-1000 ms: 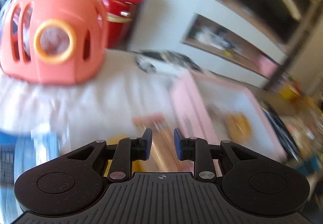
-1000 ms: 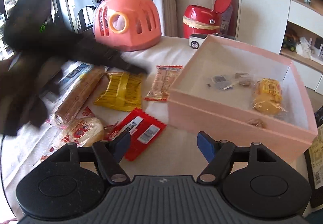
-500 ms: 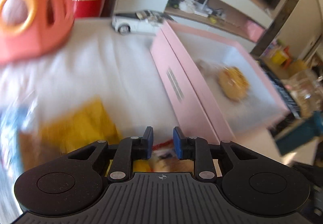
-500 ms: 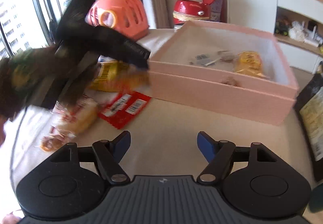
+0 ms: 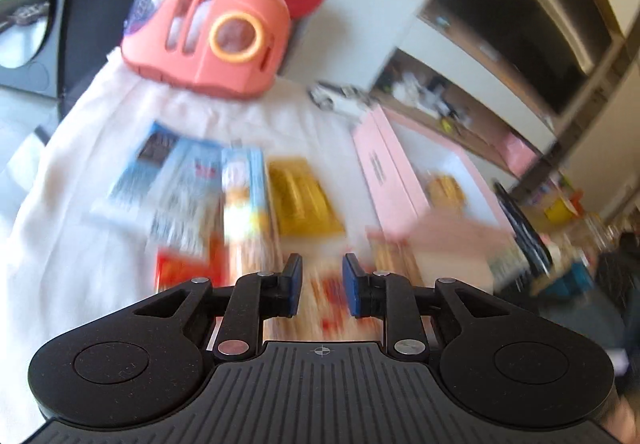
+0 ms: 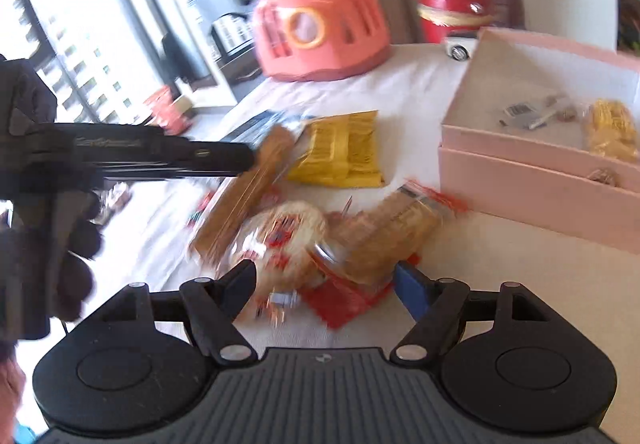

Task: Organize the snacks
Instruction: 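Grasp the small orange wrapped candy with the left tool while the right tool grasps the red packet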

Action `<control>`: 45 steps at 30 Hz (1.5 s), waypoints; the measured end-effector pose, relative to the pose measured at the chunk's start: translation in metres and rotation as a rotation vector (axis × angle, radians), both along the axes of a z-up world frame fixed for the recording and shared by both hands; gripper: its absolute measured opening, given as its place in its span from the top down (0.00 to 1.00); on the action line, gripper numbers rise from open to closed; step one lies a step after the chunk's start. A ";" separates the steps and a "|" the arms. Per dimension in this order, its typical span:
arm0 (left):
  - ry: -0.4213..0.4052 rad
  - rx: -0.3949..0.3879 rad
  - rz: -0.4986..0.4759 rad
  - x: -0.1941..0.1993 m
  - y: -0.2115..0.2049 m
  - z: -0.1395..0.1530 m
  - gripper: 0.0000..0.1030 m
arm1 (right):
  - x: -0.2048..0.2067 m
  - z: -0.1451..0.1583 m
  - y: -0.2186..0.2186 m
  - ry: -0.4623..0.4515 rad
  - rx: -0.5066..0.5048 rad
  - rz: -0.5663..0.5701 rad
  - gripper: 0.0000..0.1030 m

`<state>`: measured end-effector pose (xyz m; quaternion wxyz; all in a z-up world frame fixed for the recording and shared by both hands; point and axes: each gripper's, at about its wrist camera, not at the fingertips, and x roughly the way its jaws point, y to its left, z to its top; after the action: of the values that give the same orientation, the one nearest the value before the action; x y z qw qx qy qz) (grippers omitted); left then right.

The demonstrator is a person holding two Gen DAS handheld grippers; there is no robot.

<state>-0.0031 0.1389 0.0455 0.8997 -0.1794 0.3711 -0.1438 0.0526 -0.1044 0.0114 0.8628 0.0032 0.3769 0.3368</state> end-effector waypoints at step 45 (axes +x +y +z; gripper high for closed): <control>0.056 0.131 0.090 -0.042 -0.022 -0.031 0.67 | -0.005 -0.019 0.038 -0.126 -0.157 0.056 0.45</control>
<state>-0.0453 0.1172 0.0142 0.9042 -0.1406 0.3964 -0.0736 0.0475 -0.0661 -0.0077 0.8727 -0.0960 0.3470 0.3297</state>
